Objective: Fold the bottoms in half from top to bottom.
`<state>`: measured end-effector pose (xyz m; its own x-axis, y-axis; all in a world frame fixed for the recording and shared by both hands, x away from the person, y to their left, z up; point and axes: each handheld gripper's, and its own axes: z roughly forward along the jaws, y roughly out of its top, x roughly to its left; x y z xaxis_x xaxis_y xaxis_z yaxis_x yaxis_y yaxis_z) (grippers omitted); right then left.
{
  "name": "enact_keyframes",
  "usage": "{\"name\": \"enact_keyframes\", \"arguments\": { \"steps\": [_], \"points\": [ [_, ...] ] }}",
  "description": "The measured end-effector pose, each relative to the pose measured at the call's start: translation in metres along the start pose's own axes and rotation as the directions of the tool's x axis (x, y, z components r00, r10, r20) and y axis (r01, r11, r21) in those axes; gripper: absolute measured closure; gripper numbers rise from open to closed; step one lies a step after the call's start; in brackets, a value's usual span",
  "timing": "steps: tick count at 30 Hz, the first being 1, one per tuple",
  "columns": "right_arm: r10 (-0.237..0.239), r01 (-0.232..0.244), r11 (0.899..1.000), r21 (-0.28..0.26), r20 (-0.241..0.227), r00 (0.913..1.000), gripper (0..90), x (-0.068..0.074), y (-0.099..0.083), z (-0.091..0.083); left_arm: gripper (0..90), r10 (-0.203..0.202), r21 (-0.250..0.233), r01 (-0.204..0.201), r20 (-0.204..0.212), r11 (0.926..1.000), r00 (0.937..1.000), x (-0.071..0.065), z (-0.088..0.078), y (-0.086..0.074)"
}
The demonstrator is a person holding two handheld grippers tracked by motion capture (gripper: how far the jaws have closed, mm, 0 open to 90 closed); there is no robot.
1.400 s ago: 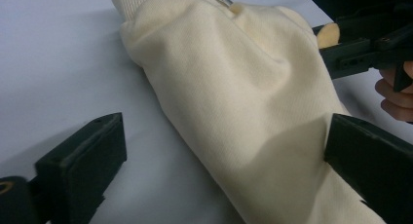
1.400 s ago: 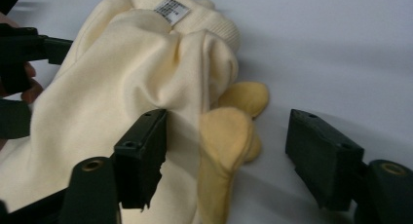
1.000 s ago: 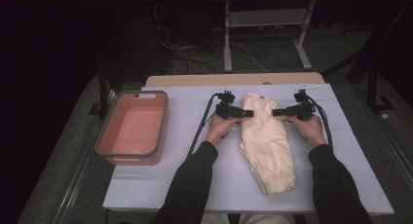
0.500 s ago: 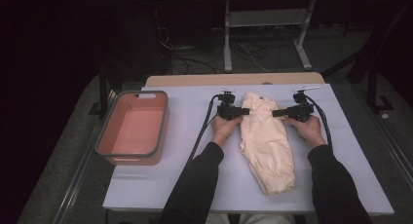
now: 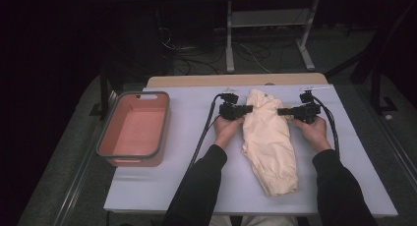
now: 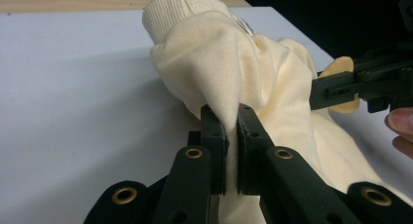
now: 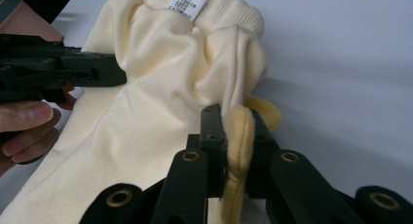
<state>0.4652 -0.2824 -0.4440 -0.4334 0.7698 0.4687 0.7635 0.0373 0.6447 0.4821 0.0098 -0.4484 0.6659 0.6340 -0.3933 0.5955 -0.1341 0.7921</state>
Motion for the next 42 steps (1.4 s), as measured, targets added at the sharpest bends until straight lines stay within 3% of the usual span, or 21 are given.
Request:
{"name": "enact_keyframes", "arguments": {
  "steps": [9,20,42],
  "points": [
    [-0.026,0.025,0.998,-0.053,-0.022,0.9994,80.8,0.003,-0.002,-0.013,84.3,0.0,-0.049,0.002,0.04,0.9988,0.9992,-0.007,-0.009,0.005],
    [-0.021,0.012,0.994,-0.113,-0.074,0.997,80.9,0.007,-0.008,-0.03,84.2,0.007,-0.101,0.003,0.097,0.9949,0.9952,-0.017,-0.022,0.007],
    [-0.069,0.054,0.985,-0.162,-0.092,0.9934,80.8,0.029,-0.02,-0.055,84.1,0.033,-0.129,-0.011,0.17,0.9916,0.9849,-0.029,-0.044,0.002]
  ]
}}
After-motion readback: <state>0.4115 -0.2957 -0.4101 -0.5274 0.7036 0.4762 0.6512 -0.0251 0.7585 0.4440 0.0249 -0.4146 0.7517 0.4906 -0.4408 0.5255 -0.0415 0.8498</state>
